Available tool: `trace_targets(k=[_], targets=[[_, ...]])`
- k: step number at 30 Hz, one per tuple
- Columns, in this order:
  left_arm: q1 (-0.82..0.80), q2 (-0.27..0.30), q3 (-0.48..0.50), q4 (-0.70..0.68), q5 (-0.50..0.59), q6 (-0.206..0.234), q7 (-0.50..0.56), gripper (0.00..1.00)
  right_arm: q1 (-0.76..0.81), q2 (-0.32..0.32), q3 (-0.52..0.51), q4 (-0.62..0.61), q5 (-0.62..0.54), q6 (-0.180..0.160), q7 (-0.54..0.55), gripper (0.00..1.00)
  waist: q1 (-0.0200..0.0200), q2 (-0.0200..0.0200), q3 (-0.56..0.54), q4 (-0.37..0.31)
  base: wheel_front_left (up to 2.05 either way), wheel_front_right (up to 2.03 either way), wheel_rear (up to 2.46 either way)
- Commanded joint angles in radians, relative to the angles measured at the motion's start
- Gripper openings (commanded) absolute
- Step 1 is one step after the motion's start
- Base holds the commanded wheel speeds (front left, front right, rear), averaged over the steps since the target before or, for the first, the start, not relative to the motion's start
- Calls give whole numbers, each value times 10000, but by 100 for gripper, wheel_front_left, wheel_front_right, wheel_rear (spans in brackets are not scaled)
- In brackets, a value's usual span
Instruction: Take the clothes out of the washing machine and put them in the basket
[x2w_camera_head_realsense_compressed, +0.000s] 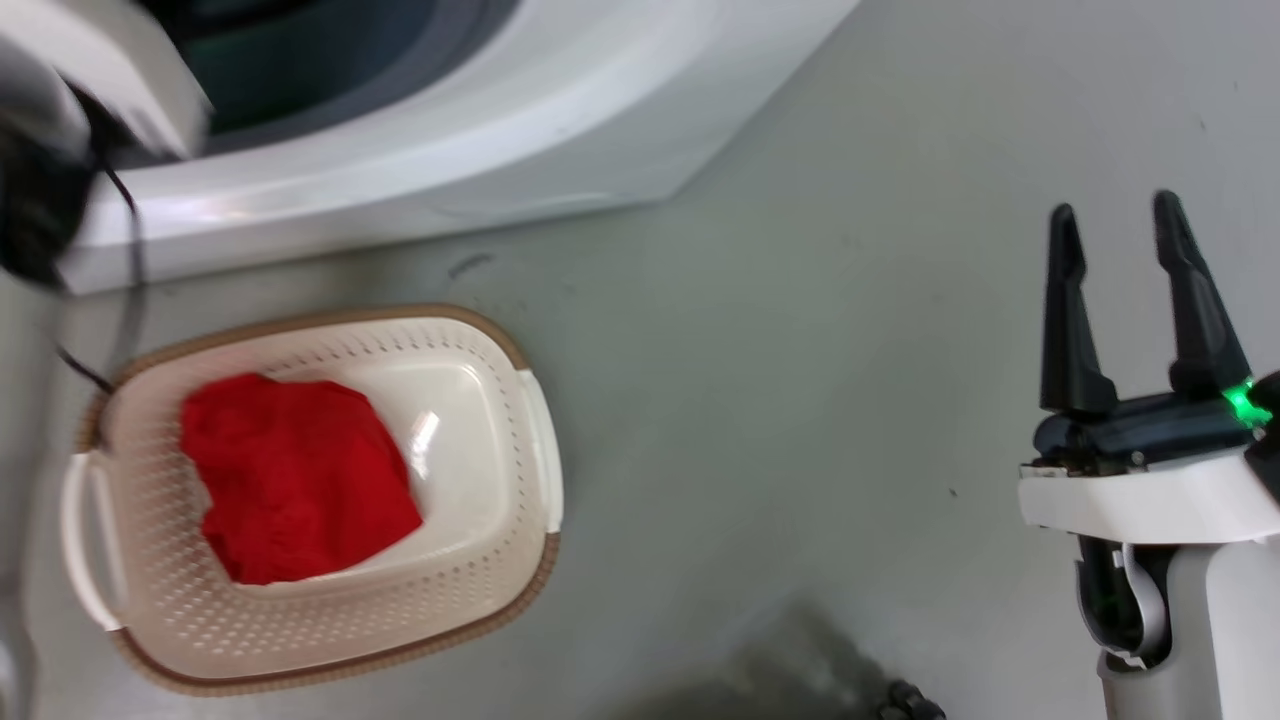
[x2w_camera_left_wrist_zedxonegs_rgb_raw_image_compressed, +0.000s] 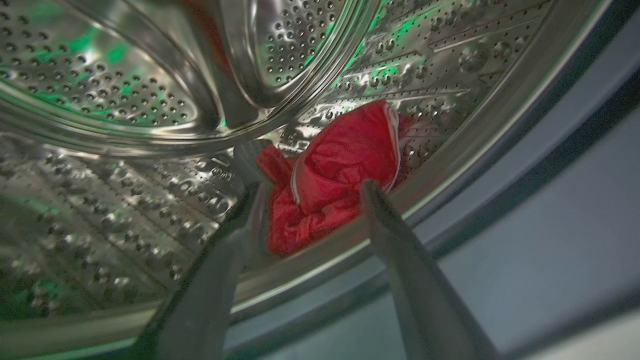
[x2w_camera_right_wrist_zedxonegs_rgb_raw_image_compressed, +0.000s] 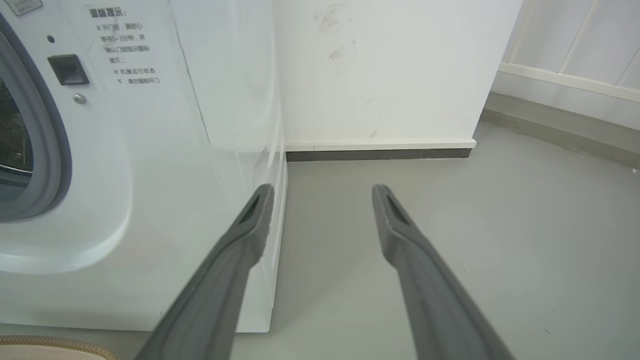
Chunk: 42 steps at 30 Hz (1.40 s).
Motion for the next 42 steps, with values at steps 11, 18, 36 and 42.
trace_targets(k=[11,18,36,42], targets=[[-5241,787,-220,1688,-1396,506,5019,100,-694,22,851,-112,1045,-8,-22,100,-1,0,2115,-1651,0,0,0],[-7052,1050,-550,2779,-998,895,6664,100,-775,22,1293,-164,1566,-7,-22,100,-1,0,2691,-2352,0,0,0],[-7318,1000,-1463,4506,-797,599,8289,100,-415,19,1204,-188,1917,-8,-22,100,-1,0,3046,-2362,0,0,0],[-7203,874,-1628,4706,-1183,301,8746,0,-433,19,1143,-191,1863,-8,-22,100,-1,0,3078,-2317,0,0,0]])
